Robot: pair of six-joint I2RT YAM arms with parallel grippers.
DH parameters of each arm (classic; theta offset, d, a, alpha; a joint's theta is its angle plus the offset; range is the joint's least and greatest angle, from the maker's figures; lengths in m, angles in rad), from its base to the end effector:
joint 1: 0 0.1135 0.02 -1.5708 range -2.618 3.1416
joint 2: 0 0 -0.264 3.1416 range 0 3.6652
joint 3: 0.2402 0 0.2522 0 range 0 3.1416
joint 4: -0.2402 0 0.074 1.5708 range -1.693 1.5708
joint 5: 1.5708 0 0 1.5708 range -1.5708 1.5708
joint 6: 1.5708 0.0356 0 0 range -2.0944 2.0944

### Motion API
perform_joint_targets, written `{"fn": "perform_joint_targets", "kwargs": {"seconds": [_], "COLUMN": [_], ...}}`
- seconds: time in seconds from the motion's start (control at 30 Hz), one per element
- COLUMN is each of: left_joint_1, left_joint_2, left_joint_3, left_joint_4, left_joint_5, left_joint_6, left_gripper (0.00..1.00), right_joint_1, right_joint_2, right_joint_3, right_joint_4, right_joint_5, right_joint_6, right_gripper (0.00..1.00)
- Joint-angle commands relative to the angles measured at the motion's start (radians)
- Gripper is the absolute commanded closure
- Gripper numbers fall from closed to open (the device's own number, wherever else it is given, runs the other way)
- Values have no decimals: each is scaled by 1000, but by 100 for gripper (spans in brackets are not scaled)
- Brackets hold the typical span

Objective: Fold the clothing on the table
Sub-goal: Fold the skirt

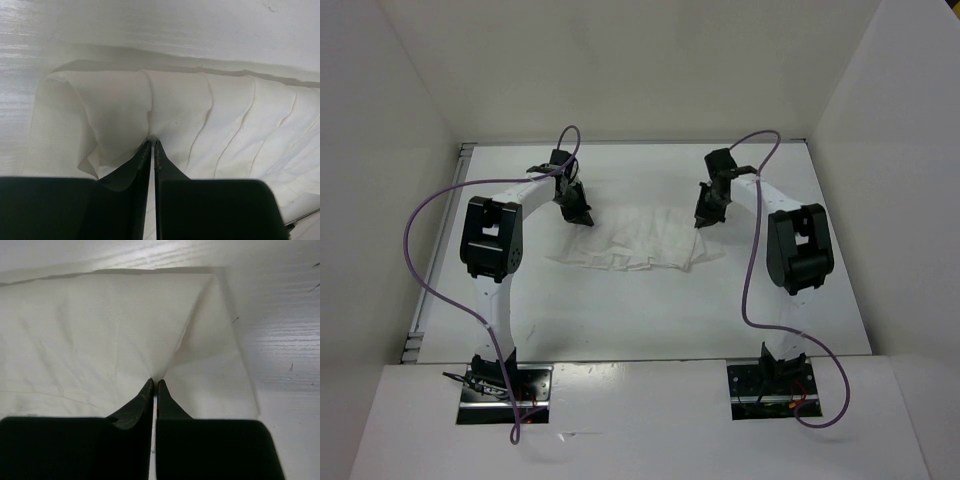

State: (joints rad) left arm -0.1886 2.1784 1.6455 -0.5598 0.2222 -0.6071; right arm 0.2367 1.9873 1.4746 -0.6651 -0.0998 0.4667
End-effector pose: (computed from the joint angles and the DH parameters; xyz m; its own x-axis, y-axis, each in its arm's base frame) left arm 0.4525 -0.0944 0.1609 -0.8774 -0.3990 -0.2662 -0.2655 0.8663 -0.4232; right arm 0.3993 0.1000 0.1860 -0.9236 0.2378 -0.3006 0.1626 0.9533 0.2545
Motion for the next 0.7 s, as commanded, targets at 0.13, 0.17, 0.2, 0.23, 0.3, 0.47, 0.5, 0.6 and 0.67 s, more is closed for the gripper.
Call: {"fn": "perform_joint_targets", "kwargs": {"seconds": [0.13, 0.17, 0.2, 0.23, 0.3, 0.47, 0.5, 0.6, 0.67], "left_joint_1": [-6, -6, -6, -6, 3, 3, 3, 3, 3], "left_joint_2": [-11, -11, -11, -11, -11, -11, -11, -11, -11], "left_joint_3": [-32, -32, -32, -32, -41, -41, -41, -41, -41], "left_joint_4": [-31, -31, -31, -31, -31, -31, -31, -31, -31], "left_joint_5": [-6, -15, -15, -15, -15, -15, -15, -15, -15], "left_joint_6": [12, 12, 12, 12, 21, 21, 21, 30, 30], "left_gripper": [88, 88, 88, 88, 88, 88, 88, 88, 88], "right_joint_1": [-5, -5, -5, -5, -5, -5, -5, -5, -5], "right_joint_2": [-102, -93, -84, -84, -61, 8, 19, 28, 28], "right_joint_3": [119, 119, 130, 130, 142, 142, 142, 142, 142], "right_joint_4": [19, 19, 19, 19, 19, 29, 29, 62, 62], "right_joint_5": [57, 57, 57, 57, 57, 90, 100, 130, 143], "right_joint_6": [-13, -13, -13, -13, -22, -22, -22, -22, -22], "right_gripper": [100, 100, 100, 100, 98, 89, 80, 72, 72]}}
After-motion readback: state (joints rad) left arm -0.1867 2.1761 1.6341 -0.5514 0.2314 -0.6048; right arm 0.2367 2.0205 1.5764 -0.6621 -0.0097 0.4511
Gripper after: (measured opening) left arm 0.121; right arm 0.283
